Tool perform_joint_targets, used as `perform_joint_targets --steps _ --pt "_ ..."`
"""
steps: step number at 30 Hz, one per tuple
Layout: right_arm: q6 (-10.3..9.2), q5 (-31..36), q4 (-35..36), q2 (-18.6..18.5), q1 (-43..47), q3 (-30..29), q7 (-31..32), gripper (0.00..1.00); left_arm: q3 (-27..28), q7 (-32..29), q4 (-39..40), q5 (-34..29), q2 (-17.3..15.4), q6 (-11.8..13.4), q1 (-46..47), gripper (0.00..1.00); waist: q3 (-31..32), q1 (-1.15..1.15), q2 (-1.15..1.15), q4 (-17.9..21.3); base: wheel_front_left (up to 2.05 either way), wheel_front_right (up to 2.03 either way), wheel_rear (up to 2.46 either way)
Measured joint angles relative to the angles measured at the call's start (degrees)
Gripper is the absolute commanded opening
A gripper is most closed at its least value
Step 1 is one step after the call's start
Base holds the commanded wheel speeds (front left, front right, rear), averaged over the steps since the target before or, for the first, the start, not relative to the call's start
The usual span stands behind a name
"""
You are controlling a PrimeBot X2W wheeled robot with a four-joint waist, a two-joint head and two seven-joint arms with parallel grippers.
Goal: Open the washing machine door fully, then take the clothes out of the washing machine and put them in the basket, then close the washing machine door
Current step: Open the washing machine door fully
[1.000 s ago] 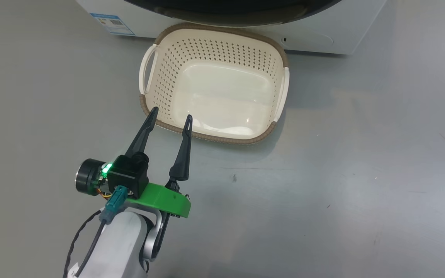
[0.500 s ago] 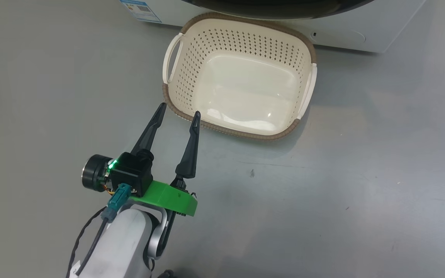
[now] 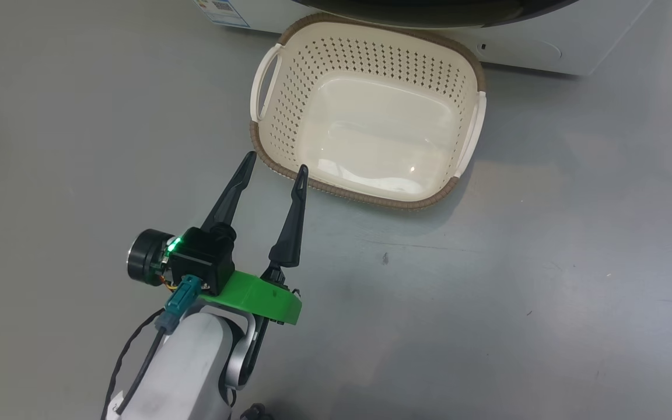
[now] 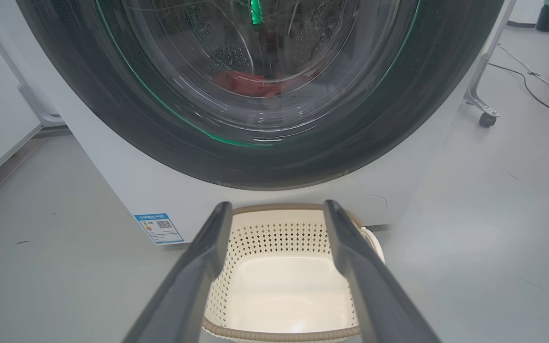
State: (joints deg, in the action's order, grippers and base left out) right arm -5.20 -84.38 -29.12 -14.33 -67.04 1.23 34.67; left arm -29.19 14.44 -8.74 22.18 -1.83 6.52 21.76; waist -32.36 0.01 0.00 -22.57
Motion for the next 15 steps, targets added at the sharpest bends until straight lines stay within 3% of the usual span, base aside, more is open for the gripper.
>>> perform_joint_targets --steps 7,15 --pt "0.10 -1.4 -1.7 -0.2 -0.3 0.0 2.5 0.00 0.0 0.0 0.0 0.5 0.0 0.0 0.6 1.00 0.3 0.00 0.00 0.3 0.00 0.00 0.00" --pt "2.07 -3.3 -3.9 -0.1 0.8 0.7 5.9 0.00 0.1 0.0 -0.8 0.5 0.0 0.0 0.6 1.00 1.8 0.00 0.00 1.0 0.00 0.00 0.00"
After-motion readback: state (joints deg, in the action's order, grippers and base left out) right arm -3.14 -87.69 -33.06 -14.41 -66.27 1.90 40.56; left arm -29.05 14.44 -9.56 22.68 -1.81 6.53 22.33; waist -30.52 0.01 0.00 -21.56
